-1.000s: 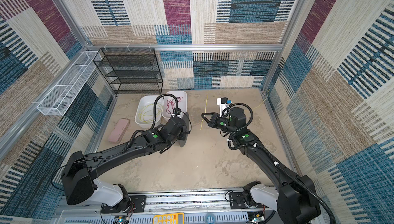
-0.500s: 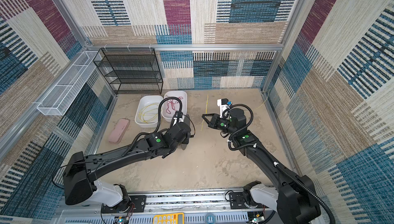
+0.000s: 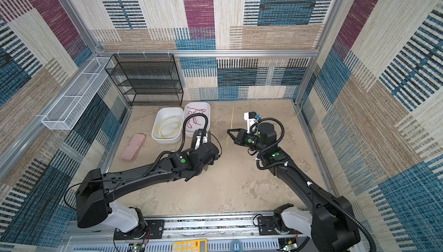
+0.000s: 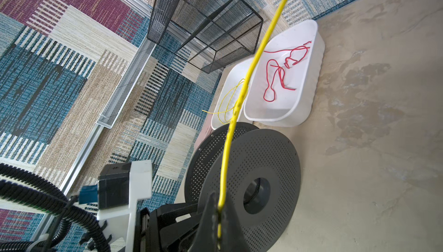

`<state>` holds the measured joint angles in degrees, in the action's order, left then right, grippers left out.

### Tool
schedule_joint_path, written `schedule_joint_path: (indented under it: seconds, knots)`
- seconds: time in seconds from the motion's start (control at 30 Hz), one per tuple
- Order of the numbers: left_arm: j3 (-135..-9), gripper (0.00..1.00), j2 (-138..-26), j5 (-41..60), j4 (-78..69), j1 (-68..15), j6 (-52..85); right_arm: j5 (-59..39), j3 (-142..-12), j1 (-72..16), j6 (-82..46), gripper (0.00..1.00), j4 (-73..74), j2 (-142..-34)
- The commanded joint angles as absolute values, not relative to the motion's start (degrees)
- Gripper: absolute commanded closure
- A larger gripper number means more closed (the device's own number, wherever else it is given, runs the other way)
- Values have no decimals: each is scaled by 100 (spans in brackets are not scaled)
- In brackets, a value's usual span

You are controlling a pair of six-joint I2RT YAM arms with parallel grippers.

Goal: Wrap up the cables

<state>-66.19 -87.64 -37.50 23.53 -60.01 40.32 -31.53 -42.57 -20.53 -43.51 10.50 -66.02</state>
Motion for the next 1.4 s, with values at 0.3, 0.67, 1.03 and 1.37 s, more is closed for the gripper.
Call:
schedule_joint_path:
  seconds: [0.3,0.67,1.03,1.37]
  knots:
    - [-7032,47,-7736,-2963,2880,-5997,3007,-3497,-4538,-2193,-4679,100,1661,-6932]
    - [-4128,48,-5765,-2041,1213,-5630,2667,-3107,-5636,-3682,-4750,100,2023,-8096]
    - [-2713,53,-5183,-292,-842,-4626,2779,-2610,-6064,-4223,-4741,100,2076,-9162]
    - [-2673,53,-5232,-338,-1192,-4435,2564,-2697,-5908,-4251,-4937,100,2327,-9308]
